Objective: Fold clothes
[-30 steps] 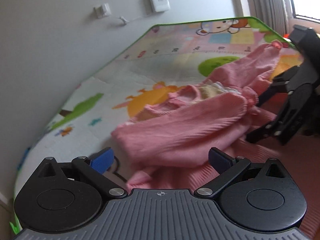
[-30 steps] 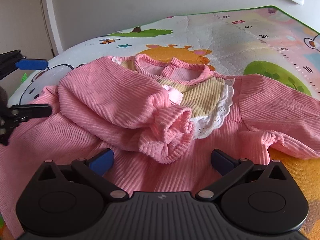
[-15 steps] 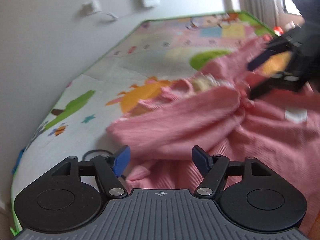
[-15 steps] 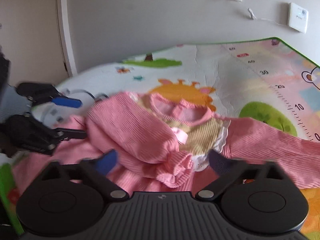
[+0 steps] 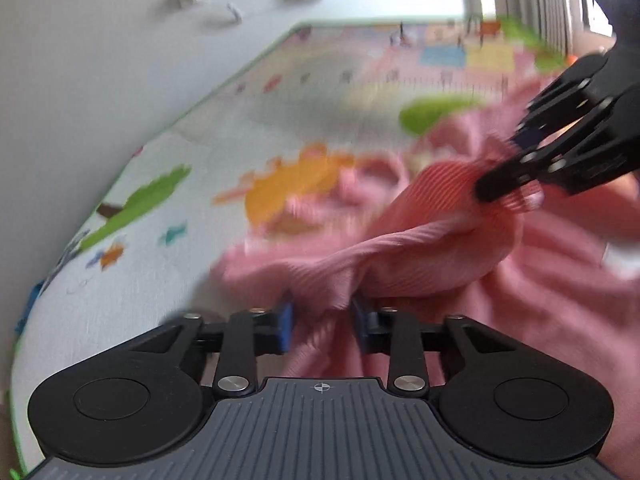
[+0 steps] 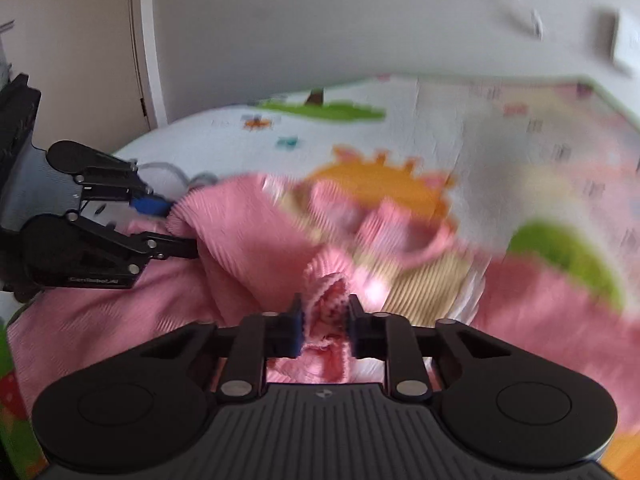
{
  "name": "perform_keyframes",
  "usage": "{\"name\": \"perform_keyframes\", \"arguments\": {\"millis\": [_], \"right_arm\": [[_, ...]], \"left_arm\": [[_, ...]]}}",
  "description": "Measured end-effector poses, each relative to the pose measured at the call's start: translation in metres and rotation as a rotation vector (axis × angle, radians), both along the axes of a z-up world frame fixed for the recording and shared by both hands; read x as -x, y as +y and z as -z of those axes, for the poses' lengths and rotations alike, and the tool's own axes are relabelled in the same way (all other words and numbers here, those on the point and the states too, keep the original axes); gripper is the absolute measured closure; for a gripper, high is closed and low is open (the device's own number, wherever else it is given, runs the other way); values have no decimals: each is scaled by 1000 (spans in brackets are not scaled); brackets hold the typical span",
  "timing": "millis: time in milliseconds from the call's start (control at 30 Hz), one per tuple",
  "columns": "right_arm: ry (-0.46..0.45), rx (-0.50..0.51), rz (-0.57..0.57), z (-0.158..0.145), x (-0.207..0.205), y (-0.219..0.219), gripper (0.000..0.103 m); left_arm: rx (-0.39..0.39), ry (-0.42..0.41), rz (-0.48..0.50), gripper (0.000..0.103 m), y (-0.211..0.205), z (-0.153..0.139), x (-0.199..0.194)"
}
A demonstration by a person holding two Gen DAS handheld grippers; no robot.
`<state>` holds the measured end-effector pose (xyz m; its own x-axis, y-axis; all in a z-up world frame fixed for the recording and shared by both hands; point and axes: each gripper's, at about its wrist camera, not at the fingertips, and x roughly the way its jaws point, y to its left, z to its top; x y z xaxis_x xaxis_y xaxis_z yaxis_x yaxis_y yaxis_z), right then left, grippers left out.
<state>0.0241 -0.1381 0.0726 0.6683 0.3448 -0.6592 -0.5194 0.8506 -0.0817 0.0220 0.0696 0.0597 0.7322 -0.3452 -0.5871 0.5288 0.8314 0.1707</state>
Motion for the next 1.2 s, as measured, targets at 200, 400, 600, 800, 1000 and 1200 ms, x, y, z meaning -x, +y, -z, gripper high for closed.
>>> {"name": "perform_keyframes", "arguments": {"millis": [200, 400, 600, 800, 1000, 1200], "right_arm": [[-151, 147, 130, -20, -38, -19, 78], [-100, 65, 238, -8, -51, -56, 34], [-141, 62, 233, -2, -48, -35, 17], [-155, 79, 208, 1, -55, -28, 15], [-111, 136, 302, 24, -79, -42, 13], [-195, 121, 223, 7, -59, -33, 12]], "left_arm": [[22, -19, 56, 61, -9, -15, -2], [19, 81, 54, 21, 1, -2, -6], [121, 110, -47, 10, 5, -6, -38], [-6, 71, 85, 9, -18, 7, -12], [-137, 31, -21, 9, -10, 18, -13], [-187, 23, -122, 8, 20, 14, -8]]}}
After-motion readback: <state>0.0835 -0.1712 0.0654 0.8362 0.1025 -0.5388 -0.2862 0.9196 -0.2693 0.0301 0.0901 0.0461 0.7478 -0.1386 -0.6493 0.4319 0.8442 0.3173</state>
